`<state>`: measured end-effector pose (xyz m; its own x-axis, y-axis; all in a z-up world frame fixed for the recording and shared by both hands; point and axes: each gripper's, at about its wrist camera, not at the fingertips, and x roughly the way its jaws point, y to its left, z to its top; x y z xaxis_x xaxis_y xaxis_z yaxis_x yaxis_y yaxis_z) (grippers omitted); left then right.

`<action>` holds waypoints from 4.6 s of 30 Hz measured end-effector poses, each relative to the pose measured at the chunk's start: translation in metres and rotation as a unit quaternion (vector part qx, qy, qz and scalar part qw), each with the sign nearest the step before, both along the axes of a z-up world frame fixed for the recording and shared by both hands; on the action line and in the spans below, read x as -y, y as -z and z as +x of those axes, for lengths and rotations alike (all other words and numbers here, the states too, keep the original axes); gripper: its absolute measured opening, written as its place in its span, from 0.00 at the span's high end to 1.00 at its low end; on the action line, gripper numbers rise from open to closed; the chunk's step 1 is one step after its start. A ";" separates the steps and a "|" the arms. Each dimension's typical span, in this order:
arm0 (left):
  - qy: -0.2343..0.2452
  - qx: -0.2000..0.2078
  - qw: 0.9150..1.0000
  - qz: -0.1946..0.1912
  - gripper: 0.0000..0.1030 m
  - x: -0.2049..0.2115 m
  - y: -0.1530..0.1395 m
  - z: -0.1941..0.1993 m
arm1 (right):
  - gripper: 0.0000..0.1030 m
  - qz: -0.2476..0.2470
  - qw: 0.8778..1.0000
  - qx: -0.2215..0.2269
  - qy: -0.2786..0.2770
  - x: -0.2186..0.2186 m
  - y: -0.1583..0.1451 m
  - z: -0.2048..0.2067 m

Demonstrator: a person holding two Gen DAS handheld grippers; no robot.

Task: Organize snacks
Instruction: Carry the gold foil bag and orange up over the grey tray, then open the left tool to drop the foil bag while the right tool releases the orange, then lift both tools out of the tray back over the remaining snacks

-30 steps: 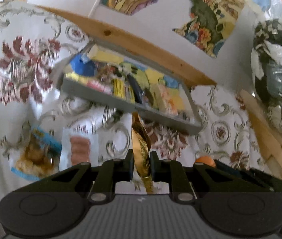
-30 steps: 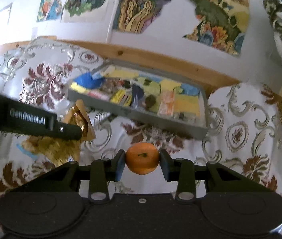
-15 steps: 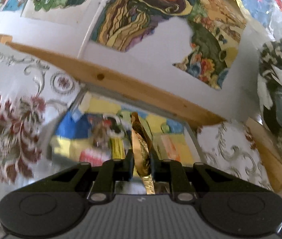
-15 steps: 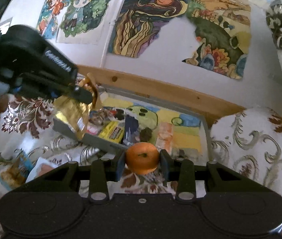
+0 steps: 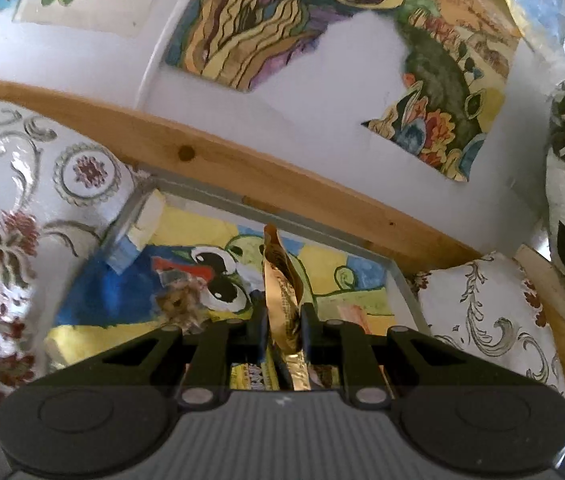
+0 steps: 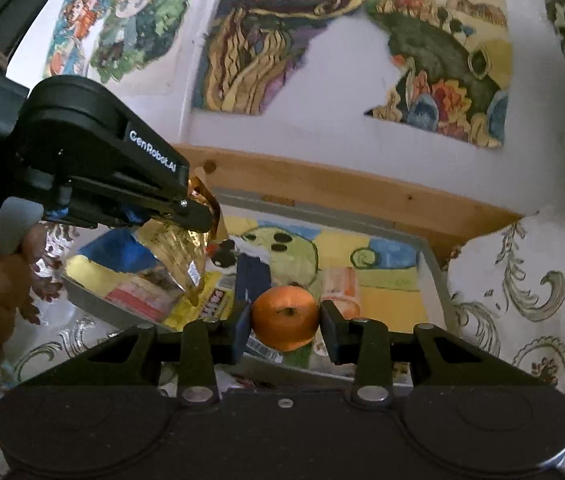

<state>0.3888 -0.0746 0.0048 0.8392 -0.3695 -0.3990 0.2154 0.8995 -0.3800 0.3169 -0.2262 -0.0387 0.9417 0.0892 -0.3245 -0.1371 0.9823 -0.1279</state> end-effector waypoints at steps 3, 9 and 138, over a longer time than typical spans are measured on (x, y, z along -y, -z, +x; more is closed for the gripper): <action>0.004 -0.012 1.000 -0.005 0.83 0.002 0.007 0.007 | 0.62 0.001 1.000 -0.006 0.004 0.002 0.005 0.007; 0.004 -0.038 0.999 -0.010 0.83 0.000 0.020 0.016 | 0.62 0.019 1.000 -0.014 0.011 0.002 0.008 0.024; -0.142 -0.149 0.960 0.189 0.00 -0.077 0.046 -0.272 | 0.01 0.043 0.989 -0.129 0.049 -0.025 0.003 -0.231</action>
<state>0.1166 0.0023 -0.0411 0.7129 0.0749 -0.6972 -0.1256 0.9918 -0.0219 0.0858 -0.2017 -0.0416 0.8339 0.0390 -0.5505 -0.0570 0.9983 -0.0156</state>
